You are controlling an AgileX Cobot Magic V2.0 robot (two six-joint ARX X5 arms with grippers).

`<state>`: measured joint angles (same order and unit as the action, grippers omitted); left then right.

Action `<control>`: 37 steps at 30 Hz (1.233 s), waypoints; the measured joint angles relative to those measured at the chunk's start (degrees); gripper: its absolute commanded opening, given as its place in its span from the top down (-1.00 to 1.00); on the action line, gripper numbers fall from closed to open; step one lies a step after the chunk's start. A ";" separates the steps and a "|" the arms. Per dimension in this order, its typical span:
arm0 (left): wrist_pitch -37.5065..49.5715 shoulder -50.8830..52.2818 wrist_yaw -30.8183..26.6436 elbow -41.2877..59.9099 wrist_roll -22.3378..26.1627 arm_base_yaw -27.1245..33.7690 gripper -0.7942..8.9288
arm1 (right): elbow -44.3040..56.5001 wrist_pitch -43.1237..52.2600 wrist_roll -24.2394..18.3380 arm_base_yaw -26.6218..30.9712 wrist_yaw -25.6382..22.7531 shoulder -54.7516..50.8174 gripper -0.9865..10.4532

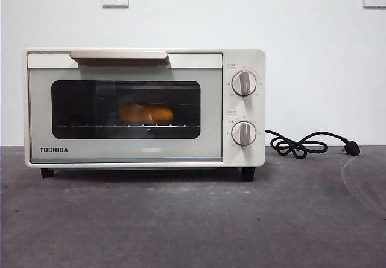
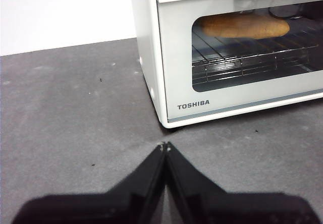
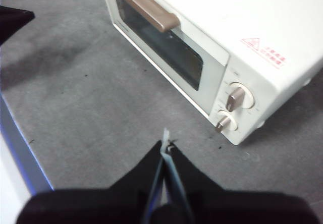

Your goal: Take the corn from the table,put the corn in the oven

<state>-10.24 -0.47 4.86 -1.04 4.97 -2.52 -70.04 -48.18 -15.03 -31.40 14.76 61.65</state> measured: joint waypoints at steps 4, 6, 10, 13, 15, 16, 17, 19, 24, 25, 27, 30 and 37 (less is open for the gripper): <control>0.00 0.00 0.00 0.00 0.00 0.00 0.84 | 0.00 0.00 0.00 0.00 -0.22 0.00 0.83; 0.00 -0.07 0.00 0.00 0.00 0.00 0.84 | 0.00 0.02 0.00 0.00 -0.26 0.00 0.83; 0.02 -0.44 0.00 0.00 0.00 0.00 0.84 | 0.00 0.00 0.00 0.00 -0.83 0.00 0.83; 0.02 -0.44 0.00 0.00 0.00 0.00 0.84 | 0.00 0.00 0.00 0.00 -0.87 0.00 0.83; 0.00 -0.44 0.00 0.00 0.00 0.00 0.84 | 0.00 0.00 0.00 0.00 -0.87 0.00 0.83; 0.00 -0.44 0.00 0.00 0.00 0.00 0.84 | 0.00 0.00 0.00 0.00 -0.87 0.00 0.83; 0.00 -0.44 0.00 0.00 0.00 0.00 0.84 | 0.00 0.00 0.00 0.00 -0.87 0.00 0.83; 0.00 -0.44 0.00 0.00 0.00 0.00 0.84 | 0.00 0.00 0.00 0.00 -0.87 0.00 0.83; 0.00 -0.44 0.00 0.00 0.00 0.00 0.84 | 0.00 0.07 0.00 0.00 -1.11 0.00 0.83; 0.02 -0.44 0.00 0.00 0.00 0.00 0.84 | 0.00 0.04 0.00 0.00 -1.46 0.00 0.83; 0.02 -0.44 0.00 0.00 0.00 0.00 0.84 | 0.00 -0.15 0.00 0.00 -2.99 0.00 0.83; 0.02 -0.44 0.00 0.00 0.00 0.00 0.84 | 0.00 0.11 -0.96 0.13 -7.39 0.00 0.83; 0.02 -0.44 0.00 0.00 0.00 0.00 0.84 | 0.24 8.92 -2.82 9.49 -7.19 -2.97 0.83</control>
<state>-10.22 -0.91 4.86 -1.04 4.97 -2.52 -69.80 -39.27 -17.85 -21.91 7.57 58.67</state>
